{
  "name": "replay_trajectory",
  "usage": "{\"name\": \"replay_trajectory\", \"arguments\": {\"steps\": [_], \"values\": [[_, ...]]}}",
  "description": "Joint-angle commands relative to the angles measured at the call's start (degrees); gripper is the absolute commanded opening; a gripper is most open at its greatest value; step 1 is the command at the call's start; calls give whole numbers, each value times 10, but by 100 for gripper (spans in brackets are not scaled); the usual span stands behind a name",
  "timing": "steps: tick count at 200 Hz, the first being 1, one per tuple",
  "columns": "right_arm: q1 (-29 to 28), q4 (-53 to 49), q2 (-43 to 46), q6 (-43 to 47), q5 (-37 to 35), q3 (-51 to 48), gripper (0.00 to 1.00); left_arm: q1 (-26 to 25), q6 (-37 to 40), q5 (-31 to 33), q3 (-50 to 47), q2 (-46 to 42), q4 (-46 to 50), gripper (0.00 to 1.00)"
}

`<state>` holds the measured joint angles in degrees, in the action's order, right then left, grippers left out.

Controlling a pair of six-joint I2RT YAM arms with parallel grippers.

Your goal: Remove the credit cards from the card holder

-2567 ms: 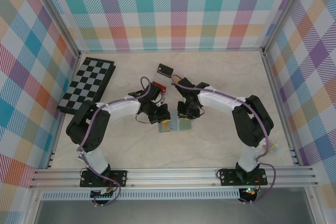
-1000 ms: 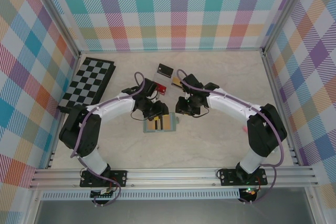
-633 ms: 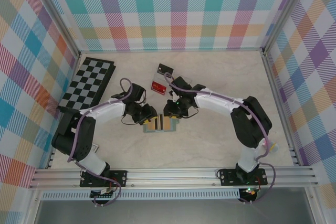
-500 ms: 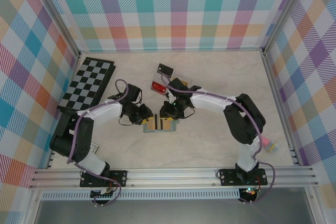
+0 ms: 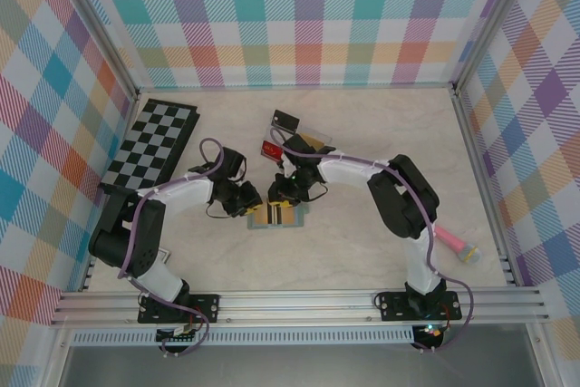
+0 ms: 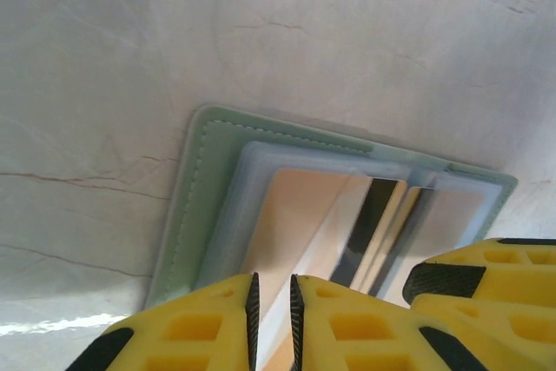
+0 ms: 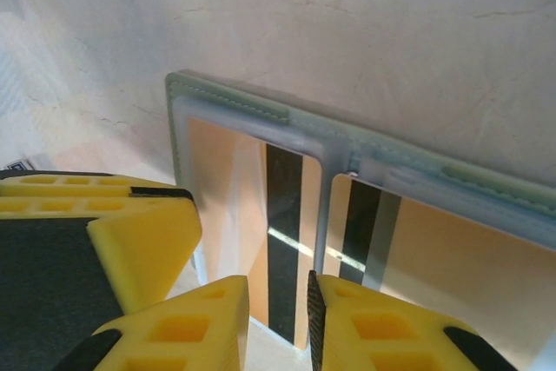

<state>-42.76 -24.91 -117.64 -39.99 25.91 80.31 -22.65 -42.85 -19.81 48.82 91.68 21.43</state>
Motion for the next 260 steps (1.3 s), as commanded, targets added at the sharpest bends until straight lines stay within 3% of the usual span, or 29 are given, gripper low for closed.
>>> {"name": "replay_trajectory", "arguments": {"steps": [1, 130, 173, 208, 260], "values": [[-2, -6, -17, 9, 17, 22, 26, 6, -1, 17, -13, 7, 12, 19], [-9, -2, -44, 22, 49, 36, 22, 6, -10, 14, -45, 17, -6, 18], [-9, -27, -35, 21, 7, 32, 13, 6, -4, 18, -37, 6, 4, 22], [-9, -63, -21, 27, -40, 25, 12, 6, 0, 20, -31, 0, 11, 28], [-7, -70, 7, 32, -60, -2, 12, 6, 8, 14, -25, 4, 10, 27]]}}
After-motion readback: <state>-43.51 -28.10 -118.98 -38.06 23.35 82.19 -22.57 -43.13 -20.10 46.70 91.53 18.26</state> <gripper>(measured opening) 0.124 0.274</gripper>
